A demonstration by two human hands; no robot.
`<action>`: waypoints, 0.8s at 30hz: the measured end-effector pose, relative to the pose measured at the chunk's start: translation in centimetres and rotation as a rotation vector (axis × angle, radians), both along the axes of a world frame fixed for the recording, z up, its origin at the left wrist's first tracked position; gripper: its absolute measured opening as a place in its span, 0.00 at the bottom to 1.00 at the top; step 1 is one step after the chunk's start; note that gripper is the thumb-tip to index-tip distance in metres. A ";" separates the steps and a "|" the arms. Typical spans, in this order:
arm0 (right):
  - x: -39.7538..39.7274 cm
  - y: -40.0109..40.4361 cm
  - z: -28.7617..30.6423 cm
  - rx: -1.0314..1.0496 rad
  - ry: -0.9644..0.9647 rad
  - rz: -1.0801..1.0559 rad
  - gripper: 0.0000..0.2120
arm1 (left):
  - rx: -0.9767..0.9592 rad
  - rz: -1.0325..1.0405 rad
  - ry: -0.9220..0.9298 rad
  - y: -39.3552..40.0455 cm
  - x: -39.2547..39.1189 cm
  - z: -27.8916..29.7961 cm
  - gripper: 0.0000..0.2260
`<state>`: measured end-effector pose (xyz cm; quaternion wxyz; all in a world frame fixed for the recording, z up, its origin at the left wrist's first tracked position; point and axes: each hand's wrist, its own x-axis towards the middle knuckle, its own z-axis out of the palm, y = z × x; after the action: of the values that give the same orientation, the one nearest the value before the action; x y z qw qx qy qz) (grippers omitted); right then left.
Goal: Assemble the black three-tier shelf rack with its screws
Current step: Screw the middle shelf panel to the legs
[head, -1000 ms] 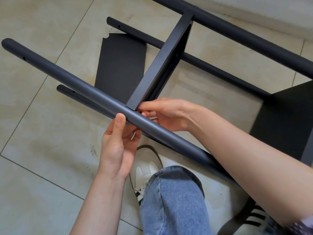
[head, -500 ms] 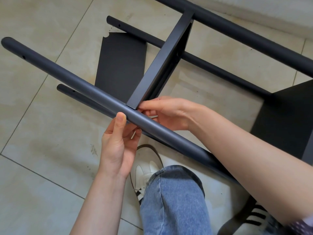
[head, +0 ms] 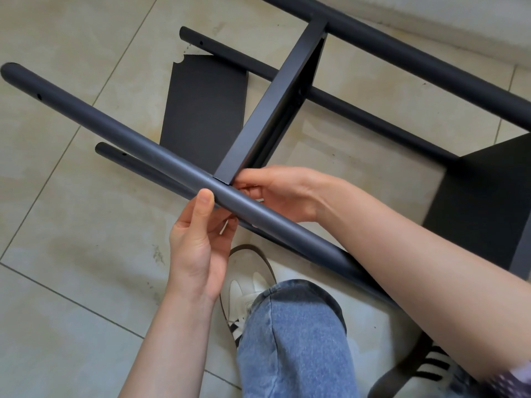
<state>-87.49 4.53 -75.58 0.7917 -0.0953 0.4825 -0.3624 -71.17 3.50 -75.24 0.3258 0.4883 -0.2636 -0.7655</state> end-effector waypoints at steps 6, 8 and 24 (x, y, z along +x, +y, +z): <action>-0.7 0.3 0.2 0.000 -0.023 0.021 0.06 | 0.000 0.000 0.002 0.0 0.0 0.1 0.33; -0.6 0.4 0.2 0.006 0.019 0.016 0.06 | -0.004 -0.007 0.004 0.1 0.1 0.0 0.31; -0.4 0.1 0.0 0.012 0.045 -0.045 0.08 | -0.004 -0.024 -0.005 0.1 0.1 -0.1 0.30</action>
<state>-87.91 4.61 -75.55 0.7729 -0.0880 0.5043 -0.3749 -71.11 3.55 -75.38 0.3167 0.4862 -0.2716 -0.7678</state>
